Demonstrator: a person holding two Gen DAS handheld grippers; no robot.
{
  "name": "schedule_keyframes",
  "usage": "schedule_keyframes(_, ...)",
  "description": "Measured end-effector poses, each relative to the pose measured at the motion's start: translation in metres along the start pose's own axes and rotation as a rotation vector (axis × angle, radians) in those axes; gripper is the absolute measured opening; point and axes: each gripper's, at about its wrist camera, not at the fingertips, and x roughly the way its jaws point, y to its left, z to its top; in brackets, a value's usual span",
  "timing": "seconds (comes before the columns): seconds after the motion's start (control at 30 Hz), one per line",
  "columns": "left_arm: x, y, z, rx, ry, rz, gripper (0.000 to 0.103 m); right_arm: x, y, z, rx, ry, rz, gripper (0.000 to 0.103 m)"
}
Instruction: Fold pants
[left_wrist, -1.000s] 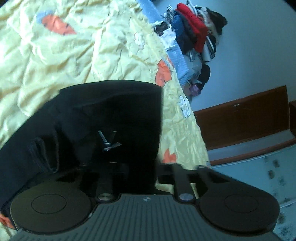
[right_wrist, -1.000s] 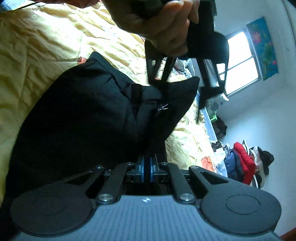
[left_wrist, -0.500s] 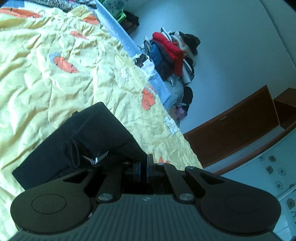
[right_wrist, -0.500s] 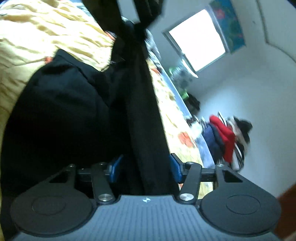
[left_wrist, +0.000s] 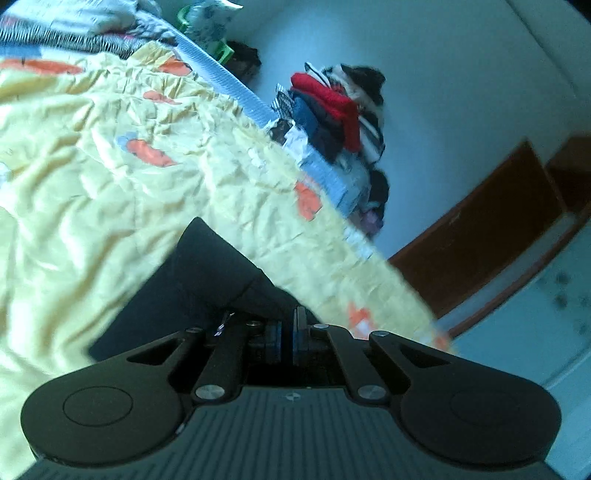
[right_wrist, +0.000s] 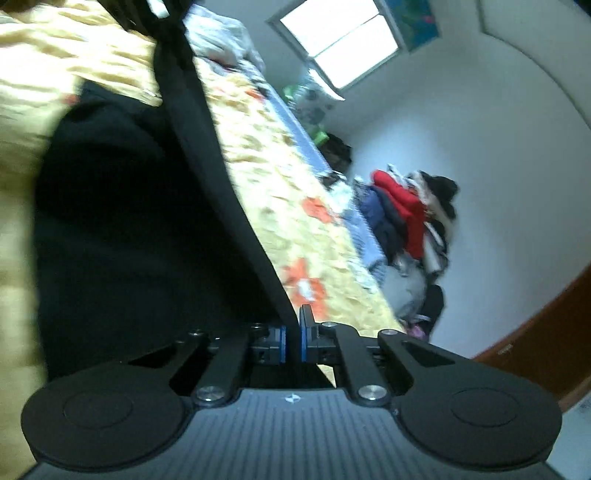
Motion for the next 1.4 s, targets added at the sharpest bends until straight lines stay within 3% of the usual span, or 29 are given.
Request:
schedule_keyframes(0.07,0.004,0.011,-0.010,0.040,0.054,0.052,0.004,-0.020,0.015,0.002,-0.008,0.001,0.061,0.006)
schedule_keyframes(0.2,0.020,0.035,-0.024,0.027,0.158,0.127,0.004,-0.033,0.034,-0.004,-0.003,0.034,0.162,0.006)
schedule_keyframes(0.47,0.009,0.028,-0.028,0.118,0.087,0.157,0.007,-0.048,0.052,-0.006,0.060,0.021,0.251,0.006)
schedule_keyframes(0.6,0.010,0.032,-0.036,0.112,0.106,0.170,0.007,-0.071,0.069,-0.017,0.102,0.024,0.271,0.006)
schedule_keyframes(0.7,0.008,0.030,-0.037,0.114,0.097,0.187,0.012,-0.080,0.061,-0.023,0.120,-0.002,0.209,0.006)
schedule_keyframes(0.77,0.005,0.031,-0.036,0.096,0.098,0.214,0.023,-0.087,0.047,-0.034,0.192,0.019,0.178,0.007)
schedule_keyframes(0.83,-0.003,0.028,-0.035,0.090,0.093,0.241,0.027,-0.091,0.034,-0.048,0.272,0.052,0.151,0.007)
schedule_keyframes(0.87,-0.007,0.024,-0.036,0.102,0.083,0.255,0.032,-0.093,0.027,-0.058,0.314,0.078,0.134,0.007)
schedule_keyframes(0.97,-0.027,0.007,-0.044,0.178,0.007,0.338,0.035,-0.102,0.010,-0.093,0.463,0.158,0.103,0.007)
schedule_keyframes(1.03,-0.038,-0.008,-0.052,0.231,-0.036,0.328,0.035,-0.113,-0.002,-0.118,0.589,0.185,0.075,0.008)
schedule_keyframes(1.1,-0.042,-0.026,-0.059,0.289,-0.050,0.300,0.035,-0.125,-0.016,-0.140,0.706,0.196,0.047,0.013)
schedule_keyframes(1.2,-0.033,-0.057,-0.073,0.389,-0.032,0.228,0.044,-0.136,-0.044,-0.174,0.827,0.203,-0.011,0.038)
schedule_keyframes(1.23,-0.028,-0.066,-0.078,0.414,-0.021,0.213,0.049,-0.138,-0.056,-0.185,0.856,0.202,-0.053,0.044)
schedule_keyframes(1.4,-0.010,-0.096,-0.104,0.491,0.049,0.109,0.051,-0.162,-0.128,-0.274,1.092,0.379,-0.454,0.044)
